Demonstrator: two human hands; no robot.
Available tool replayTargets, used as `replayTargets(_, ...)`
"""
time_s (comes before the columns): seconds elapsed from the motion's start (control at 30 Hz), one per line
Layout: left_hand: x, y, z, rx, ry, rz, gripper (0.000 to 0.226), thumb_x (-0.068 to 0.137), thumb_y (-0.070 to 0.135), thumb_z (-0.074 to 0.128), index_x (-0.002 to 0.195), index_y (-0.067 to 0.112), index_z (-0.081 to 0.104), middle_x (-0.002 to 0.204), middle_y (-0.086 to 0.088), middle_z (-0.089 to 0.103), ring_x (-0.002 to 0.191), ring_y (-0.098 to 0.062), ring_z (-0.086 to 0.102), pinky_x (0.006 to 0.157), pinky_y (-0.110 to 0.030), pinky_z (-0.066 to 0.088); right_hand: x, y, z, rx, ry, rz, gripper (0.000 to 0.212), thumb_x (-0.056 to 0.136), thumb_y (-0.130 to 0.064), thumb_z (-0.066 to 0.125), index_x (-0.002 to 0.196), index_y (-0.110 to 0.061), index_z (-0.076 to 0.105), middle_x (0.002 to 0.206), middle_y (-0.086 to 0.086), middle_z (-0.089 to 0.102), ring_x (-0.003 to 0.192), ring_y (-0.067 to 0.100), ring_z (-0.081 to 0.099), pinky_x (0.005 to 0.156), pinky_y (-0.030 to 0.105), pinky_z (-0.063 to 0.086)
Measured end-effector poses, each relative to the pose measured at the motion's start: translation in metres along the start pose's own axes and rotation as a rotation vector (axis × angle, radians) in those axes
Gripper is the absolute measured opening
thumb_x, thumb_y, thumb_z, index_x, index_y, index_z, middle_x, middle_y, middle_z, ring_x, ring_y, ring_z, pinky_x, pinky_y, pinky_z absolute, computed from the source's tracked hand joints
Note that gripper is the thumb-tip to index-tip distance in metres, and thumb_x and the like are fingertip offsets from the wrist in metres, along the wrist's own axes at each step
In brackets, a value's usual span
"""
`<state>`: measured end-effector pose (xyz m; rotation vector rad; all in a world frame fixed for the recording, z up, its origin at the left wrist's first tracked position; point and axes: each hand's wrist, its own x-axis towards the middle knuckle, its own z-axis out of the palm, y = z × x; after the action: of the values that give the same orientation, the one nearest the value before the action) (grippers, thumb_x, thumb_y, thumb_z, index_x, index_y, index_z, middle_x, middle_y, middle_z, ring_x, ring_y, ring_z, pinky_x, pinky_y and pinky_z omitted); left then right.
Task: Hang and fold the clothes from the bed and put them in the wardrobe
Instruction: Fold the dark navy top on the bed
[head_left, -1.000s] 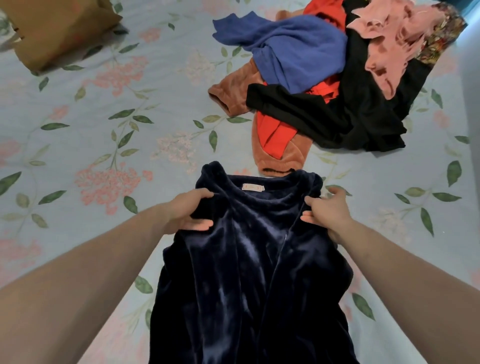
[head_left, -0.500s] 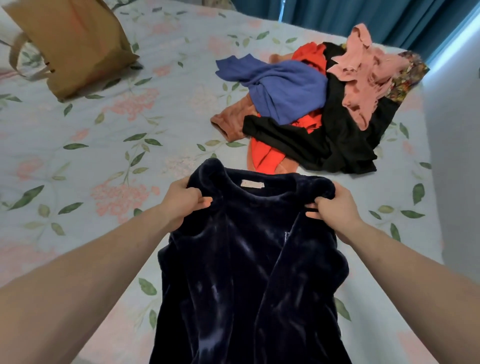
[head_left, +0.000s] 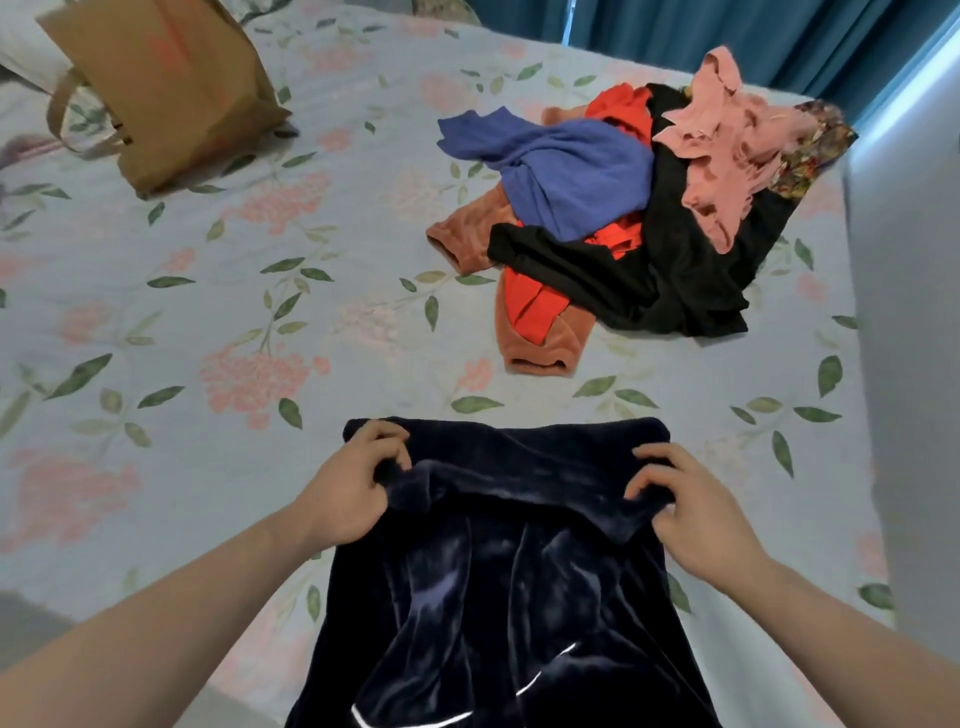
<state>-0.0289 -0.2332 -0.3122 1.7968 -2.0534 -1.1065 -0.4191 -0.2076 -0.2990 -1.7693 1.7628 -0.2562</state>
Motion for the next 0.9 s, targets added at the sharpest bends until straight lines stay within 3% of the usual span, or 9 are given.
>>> replayTargets(0.1,-0.026,-0.01,0.017,0.149,-0.129,-0.05,0.04,0.086,0.002,0.05,0.096,0.04,0.057,0.149,0.023,0.029,0.1,-0.011,0.063,0.083,-0.028,0.047,-0.024,0.012,0.027,-0.087,-0.112,0.007,0.046,0.083,0.001,0.057,0.093,-0.043,0.066,0.149,-0.017,0.043,0.119,0.011,0.054,0.093,0.022,0.039)
replayTargets(0.2,-0.038,0.0,0.027,0.309,-0.279,-0.143,0.035,0.09,0.018,0.05,0.118,0.037,0.06,0.161,0.025,0.012,0.072,-0.005,0.06,0.062,-0.019,0.039,-0.037,0.018,0.047,-0.177,-0.268,0.086,0.036,0.09,-0.021,0.059,0.12,-0.04,0.067,0.16,-0.017,0.03,0.145,0.019,0.029,0.116,0.028,0.031)
replayTargets(0.27,-0.038,0.017,0.03,0.378,-0.251,-0.182,0.027,0.093,0.035,0.049,0.116,0.035,0.065,0.158,0.023,0.024,0.08,-0.006,0.061,0.071,-0.024,0.044,-0.035,0.012,0.056,-0.203,-0.265,0.165,0.028,0.09,-0.036,0.06,0.117,-0.039,0.068,0.156,-0.015,0.035,0.15,0.025,0.019,0.122,0.034,0.023)
replayTargets(0.33,-0.031,0.033,0.029,0.362,-0.037,-0.176,0.024,0.092,0.044,0.048,0.102,0.031,0.066,0.135,0.018,0.049,0.095,-0.013,0.061,0.077,-0.029,0.046,-0.025,0.002,0.061,-0.152,-0.113,0.221,0.019,0.088,-0.045,0.062,0.104,-0.037,0.069,0.138,-0.01,0.049,0.145,0.028,0.03,0.122,0.037,0.024)
replayTargets(0.37,-0.025,0.037,0.031,0.364,0.099,-0.138,0.025,0.089,0.046,0.05,0.102,0.029,0.064,0.126,0.014,0.053,0.102,-0.017,0.059,0.08,-0.031,0.045,-0.02,-0.002,0.065,-0.107,-0.029,0.242,0.027,0.087,-0.047,0.066,0.109,-0.032,0.066,0.131,-0.006,0.051,0.138,0.029,0.039,0.117,0.036,0.029)
replayTargets(0.43,-0.009,0.04,0.039,0.384,0.239,-0.113,0.053,0.085,0.056,0.057,0.128,0.025,0.054,0.145,0.002,0.042,0.127,-0.028,0.045,0.096,-0.04,0.043,-0.012,-0.009,0.073,0.019,0.066,0.3,0.072,0.084,-0.044,0.077,0.143,-0.02,0.044,0.139,0.006,0.04,0.128,0.031,0.05,0.106,0.036,0.043)
replayTargets(0.53,0.011,0.029,0.055,0.261,0.073,-0.426,0.11,0.082,0.076,0.057,0.161,0.026,-0.001,0.168,-0.004,-0.012,0.153,-0.038,0.002,0.118,-0.062,0.019,-0.009,-0.018,0.088,0.039,-0.005,0.41,0.124,0.082,-0.043,0.081,0.161,-0.026,-0.014,0.164,0.007,-0.006,0.141,0.042,0.039,0.107,0.045,0.047)
replayTargets(0.67,0.012,-0.003,0.085,0.165,-0.068,-0.613,0.123,0.079,0.083,0.053,0.154,0.032,-0.03,0.161,0.001,-0.038,0.152,-0.046,-0.009,0.116,-0.07,0.015,-0.018,-0.026,0.122,-0.138,-0.282,0.548,0.119,0.091,-0.069,0.054,0.149,-0.025,-0.041,0.155,0.008,-0.047,0.153,0.05,0.0,0.11,0.055,0.04)
replayTargets(0.9,0.026,-0.027,0.099,0.235,-0.223,-0.697,0.133,0.07,0.094,0.042,0.142,0.028,-0.047,0.151,-0.004,-0.052,0.148,-0.052,-0.017,0.115,-0.071,0.012,-0.001,-0.02,0.138,-0.169,-0.491,0.658,0.116,0.087,-0.083,0.036,0.133,-0.025,-0.054,0.131,0.005,-0.067,0.149,0.052,-0.021,0.117,0.067,0.021)
